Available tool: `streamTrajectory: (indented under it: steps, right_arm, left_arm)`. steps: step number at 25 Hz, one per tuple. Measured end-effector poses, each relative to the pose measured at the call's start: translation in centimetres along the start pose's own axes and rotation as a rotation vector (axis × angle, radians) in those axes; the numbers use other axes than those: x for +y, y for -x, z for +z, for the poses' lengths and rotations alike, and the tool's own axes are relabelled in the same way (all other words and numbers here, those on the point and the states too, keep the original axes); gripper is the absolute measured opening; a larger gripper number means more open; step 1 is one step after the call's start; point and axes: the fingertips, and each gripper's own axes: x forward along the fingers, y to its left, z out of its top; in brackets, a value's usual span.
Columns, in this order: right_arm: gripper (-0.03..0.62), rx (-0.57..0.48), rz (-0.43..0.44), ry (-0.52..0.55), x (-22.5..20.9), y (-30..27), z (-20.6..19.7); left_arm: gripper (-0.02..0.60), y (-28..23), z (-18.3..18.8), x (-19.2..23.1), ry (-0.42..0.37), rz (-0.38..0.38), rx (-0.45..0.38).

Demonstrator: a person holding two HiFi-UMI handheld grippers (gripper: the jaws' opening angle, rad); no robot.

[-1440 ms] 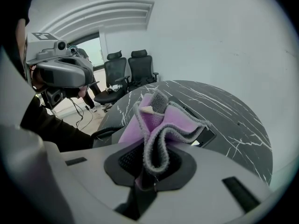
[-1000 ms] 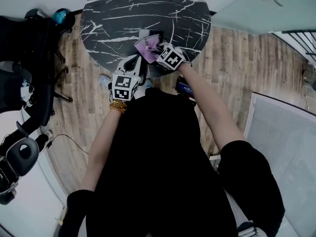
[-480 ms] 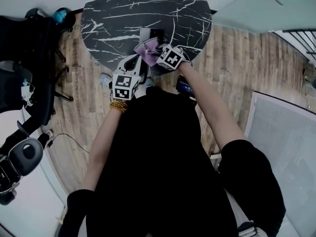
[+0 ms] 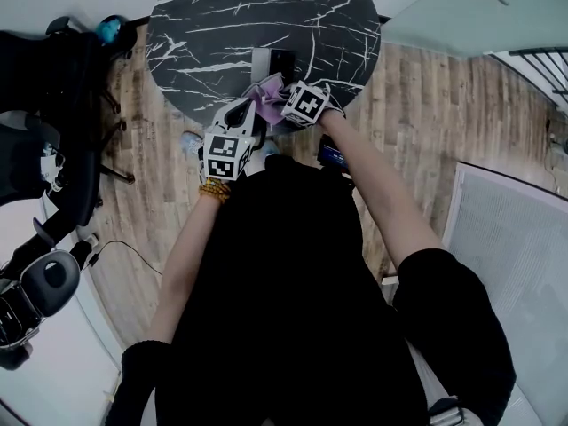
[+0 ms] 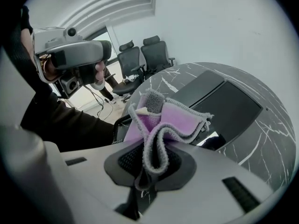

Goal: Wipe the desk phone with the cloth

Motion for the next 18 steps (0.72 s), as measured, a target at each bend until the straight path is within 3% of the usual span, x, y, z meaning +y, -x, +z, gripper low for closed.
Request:
streamTrajectory:
  steps: [8,12,15,18]
  right_arm:
    - [0.054,0.044,0.049,-0.007,1.1,-0.4,-0.6]
    - [0.055,0.085,0.14,0.114,2.9,-0.3,-1.9]
    - [0.055,-0.008,0.16,0.162,2.9,1.0,-0.7]
    - [0.055,-0.131,0.099,0.167,0.4,3.6,2.3]
  left_arm:
    - [0.014,0.3,-0.1,0.1,-0.005,0.004,0.0]
    - [0.014,0.6,-0.2,0.2,-0.004,0.009,-0.002]
    - [0.014,0.8,-0.3,0.5,0.0,0.014,-0.003]
    - [0.014,0.8,-0.3,0.6,-0.001,0.014,-0.003]
